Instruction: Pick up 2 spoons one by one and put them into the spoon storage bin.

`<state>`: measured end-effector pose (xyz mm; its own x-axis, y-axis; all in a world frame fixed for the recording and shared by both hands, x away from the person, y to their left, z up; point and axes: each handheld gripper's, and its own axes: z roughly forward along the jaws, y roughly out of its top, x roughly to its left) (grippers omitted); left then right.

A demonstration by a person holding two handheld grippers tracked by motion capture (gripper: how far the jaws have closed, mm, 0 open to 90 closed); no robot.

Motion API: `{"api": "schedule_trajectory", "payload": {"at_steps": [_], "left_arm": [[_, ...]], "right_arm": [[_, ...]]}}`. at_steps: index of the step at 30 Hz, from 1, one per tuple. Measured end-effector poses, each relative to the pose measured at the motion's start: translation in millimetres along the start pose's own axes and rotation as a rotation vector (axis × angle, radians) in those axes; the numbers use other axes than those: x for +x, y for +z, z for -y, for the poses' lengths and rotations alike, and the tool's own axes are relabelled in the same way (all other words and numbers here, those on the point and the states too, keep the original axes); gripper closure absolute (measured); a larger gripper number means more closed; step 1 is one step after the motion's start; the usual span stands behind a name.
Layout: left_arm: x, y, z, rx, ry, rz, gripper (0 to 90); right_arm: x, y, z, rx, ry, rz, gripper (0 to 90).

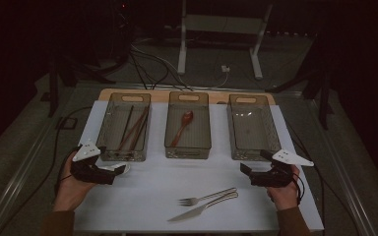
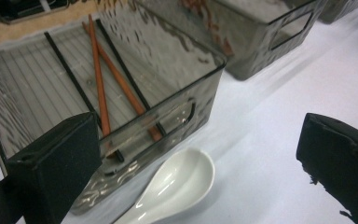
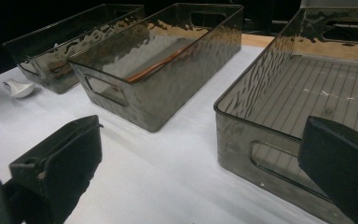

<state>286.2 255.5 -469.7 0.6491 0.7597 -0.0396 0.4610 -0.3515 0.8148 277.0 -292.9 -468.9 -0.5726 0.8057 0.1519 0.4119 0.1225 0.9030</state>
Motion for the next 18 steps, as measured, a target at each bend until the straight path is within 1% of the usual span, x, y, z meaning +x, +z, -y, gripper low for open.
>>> {"api": "schedule_trajectory", "payload": {"at_steps": [2,5,8,11,15,16,18], "left_arm": [[1.6,2.1,3.9,0.010,-0.005,0.001,0.8],[4.1,5.8,9.4,0.030,-0.005,-0.008,0.8],[7.8,9.3,14.0,0.051,-0.014,-0.016,0.8],[8.9,9.1,14.7,0.047,-0.010,-0.009,0.8],[8.3,8.6,16.8,0.072,-0.001,-0.009,0.9],[8.2,8.9,18.0,0.069,-0.005,-0.007,0.9],[8.7,9.6,21.0,0.080,-0.007,-0.011,0.8]], "right_arm": [[-0.1,-0.3,0.0,0.000,0.001,0.000,0.0],[-0.3,-0.2,0.0,-0.001,0.001,0.000,0.0],[-0.3,0.0,0.0,0.000,-0.001,-0.001,0.0],[-0.4,-0.1,0.1,0.000,0.001,-0.001,0.0],[0.3,-0.2,0.0,0.000,0.000,0.000,0.0],[0.1,-0.4,-0.1,0.000,0.000,-0.001,0.0],[-0.3,-0.2,0.0,-0.001,0.002,-0.001,0.0]]}}
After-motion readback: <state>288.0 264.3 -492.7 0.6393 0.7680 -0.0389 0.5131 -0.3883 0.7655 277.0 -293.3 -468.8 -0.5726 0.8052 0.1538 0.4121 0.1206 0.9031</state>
